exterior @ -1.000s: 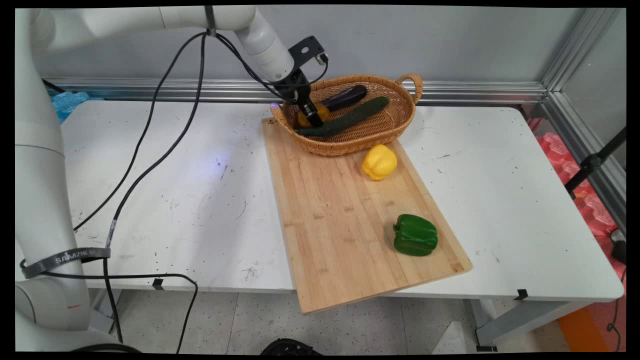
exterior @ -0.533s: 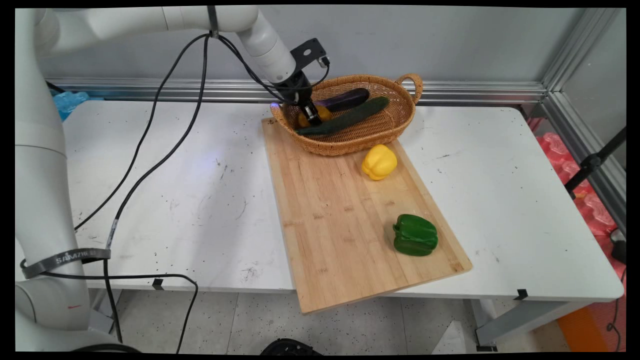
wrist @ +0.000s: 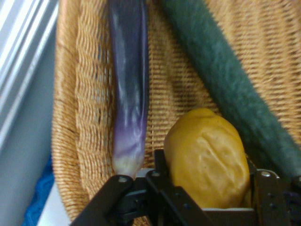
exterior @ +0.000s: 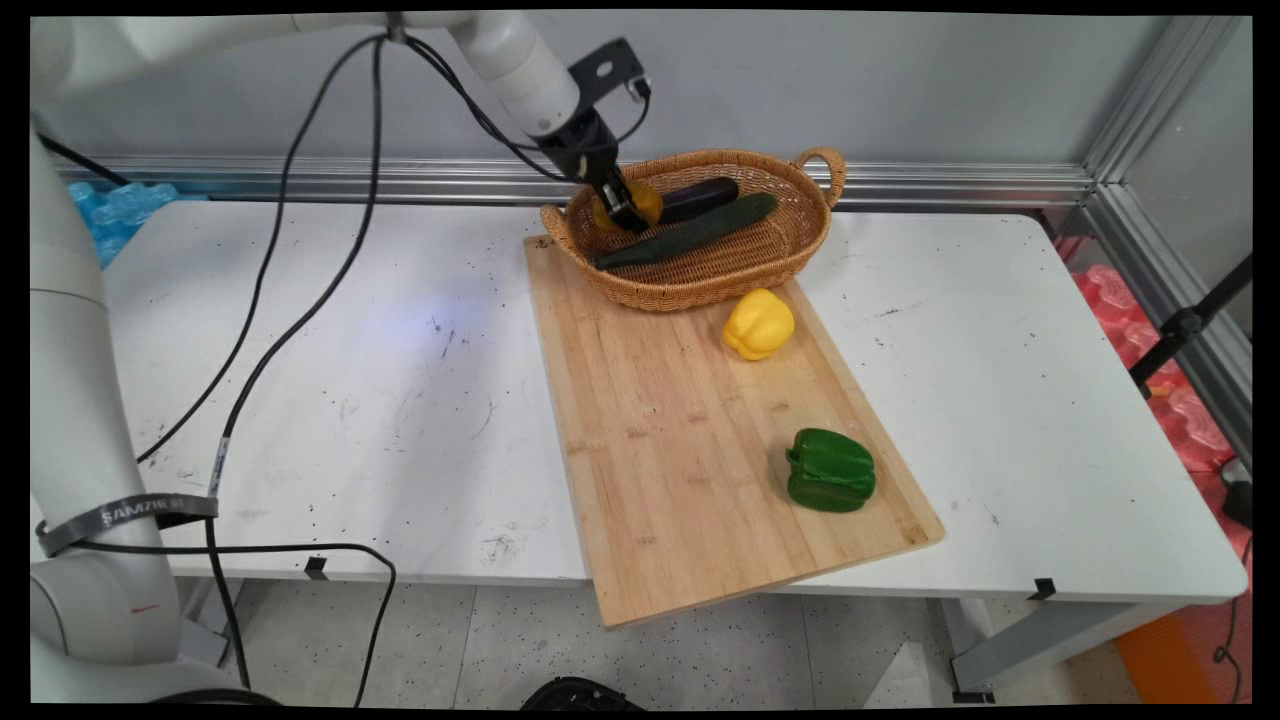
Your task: Place the picked object on the cutting board
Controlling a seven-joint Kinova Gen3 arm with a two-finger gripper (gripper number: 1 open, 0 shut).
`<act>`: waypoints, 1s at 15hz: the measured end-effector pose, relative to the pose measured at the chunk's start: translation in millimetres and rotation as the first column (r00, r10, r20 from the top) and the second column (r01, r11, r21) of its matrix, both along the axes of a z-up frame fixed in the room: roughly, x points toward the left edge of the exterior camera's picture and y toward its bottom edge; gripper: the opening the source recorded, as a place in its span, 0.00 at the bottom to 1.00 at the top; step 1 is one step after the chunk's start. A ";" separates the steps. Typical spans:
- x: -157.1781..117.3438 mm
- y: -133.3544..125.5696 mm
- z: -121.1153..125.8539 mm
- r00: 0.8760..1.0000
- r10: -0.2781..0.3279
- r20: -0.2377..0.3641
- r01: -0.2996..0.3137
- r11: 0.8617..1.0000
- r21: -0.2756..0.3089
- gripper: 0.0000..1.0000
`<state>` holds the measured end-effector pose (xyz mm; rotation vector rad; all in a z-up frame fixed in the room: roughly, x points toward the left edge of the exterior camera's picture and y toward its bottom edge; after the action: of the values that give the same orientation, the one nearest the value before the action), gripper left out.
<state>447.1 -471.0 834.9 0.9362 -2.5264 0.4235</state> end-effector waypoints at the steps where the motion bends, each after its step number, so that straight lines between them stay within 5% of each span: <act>1: -0.1 3.1 6.3 1.000 -0.003 -0.002 0.003 1.000 -0.007 0.00; 7: 3.3 46.4 65.2 0.999 -0.040 -0.021 0.039 0.997 -0.065 0.00; 15: 8.3 122.9 104.0 0.986 -0.156 -0.055 0.154 0.987 -0.043 0.00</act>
<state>455.4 -348.0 938.9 0.7206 -2.5070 0.3901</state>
